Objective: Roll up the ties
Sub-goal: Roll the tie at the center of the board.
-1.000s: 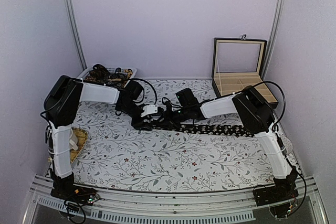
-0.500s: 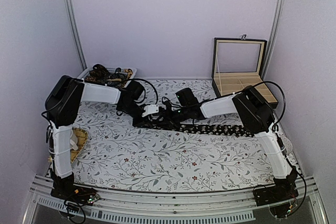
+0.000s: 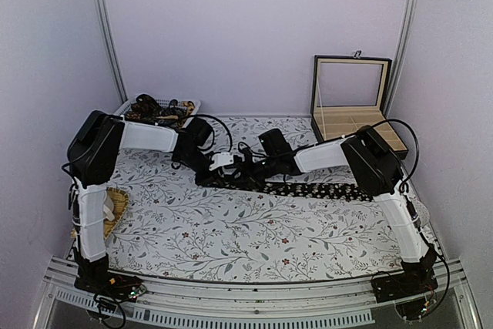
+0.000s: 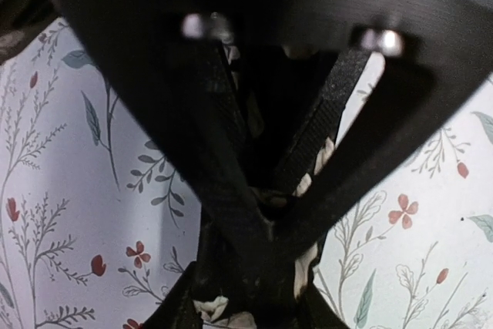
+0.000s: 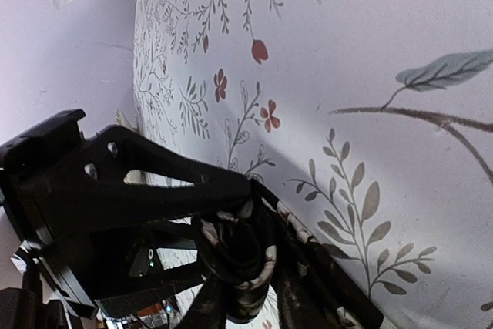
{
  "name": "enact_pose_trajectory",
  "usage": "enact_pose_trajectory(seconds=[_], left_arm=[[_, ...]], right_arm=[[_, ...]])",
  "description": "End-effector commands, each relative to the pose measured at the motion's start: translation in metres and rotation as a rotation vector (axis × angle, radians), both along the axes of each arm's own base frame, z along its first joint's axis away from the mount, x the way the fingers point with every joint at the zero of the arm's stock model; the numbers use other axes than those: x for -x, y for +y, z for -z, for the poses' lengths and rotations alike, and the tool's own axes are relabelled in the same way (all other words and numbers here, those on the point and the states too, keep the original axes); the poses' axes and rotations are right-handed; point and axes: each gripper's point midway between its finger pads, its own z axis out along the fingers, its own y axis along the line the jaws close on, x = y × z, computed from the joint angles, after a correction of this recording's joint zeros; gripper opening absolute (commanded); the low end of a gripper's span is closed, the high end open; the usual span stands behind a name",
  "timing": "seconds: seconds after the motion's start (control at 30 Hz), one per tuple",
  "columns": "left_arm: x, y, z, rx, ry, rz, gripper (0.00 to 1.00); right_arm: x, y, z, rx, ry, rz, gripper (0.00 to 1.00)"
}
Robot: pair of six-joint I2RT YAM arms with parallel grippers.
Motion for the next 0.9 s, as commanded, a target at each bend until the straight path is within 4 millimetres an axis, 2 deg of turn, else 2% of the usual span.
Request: enact_pose_trajectory(seconds=[0.0, 0.13, 0.33, 0.43, 0.5, 0.63, 0.73, 0.87], left_arm=[[-0.001, 0.0, 0.01, -0.035, 0.025, -0.044, 0.41], [0.001, -0.001, 0.003, -0.007, 0.057, -0.096, 0.56], [0.015, 0.002, -0.013, 0.037, 0.16, -0.237, 0.81], [0.024, 0.002, -0.029, 0.138, 0.282, -0.308, 0.89], [0.026, 0.002, -0.041, 0.244, 0.384, -0.358, 0.89], [0.012, 0.007, -0.06, 0.42, 0.49, -0.493, 0.87], [0.005, 0.011, -0.063, 0.512, 0.61, -0.61, 0.77], [0.003, 0.009, -0.054, 0.545, 0.699, -0.715, 0.6]], right_arm=[[0.01, -0.009, 0.055, 0.084, 0.087, 0.006, 0.16], [0.012, -0.008, 0.06, 0.075, 0.106, 0.003, 0.1], [0.012, -0.01, 0.067, 0.088, 0.118, 0.013, 0.1], [0.012, -0.01, 0.07, 0.09, 0.12, 0.016, 0.11], [0.013, -0.01, 0.072, 0.09, 0.124, 0.017, 0.11], [0.013, -0.011, 0.073, 0.092, 0.129, 0.019, 0.11], [0.013, -0.011, 0.072, 0.092, 0.126, 0.02, 0.12], [0.012, -0.011, 0.071, 0.091, 0.125, 0.023, 0.12]])
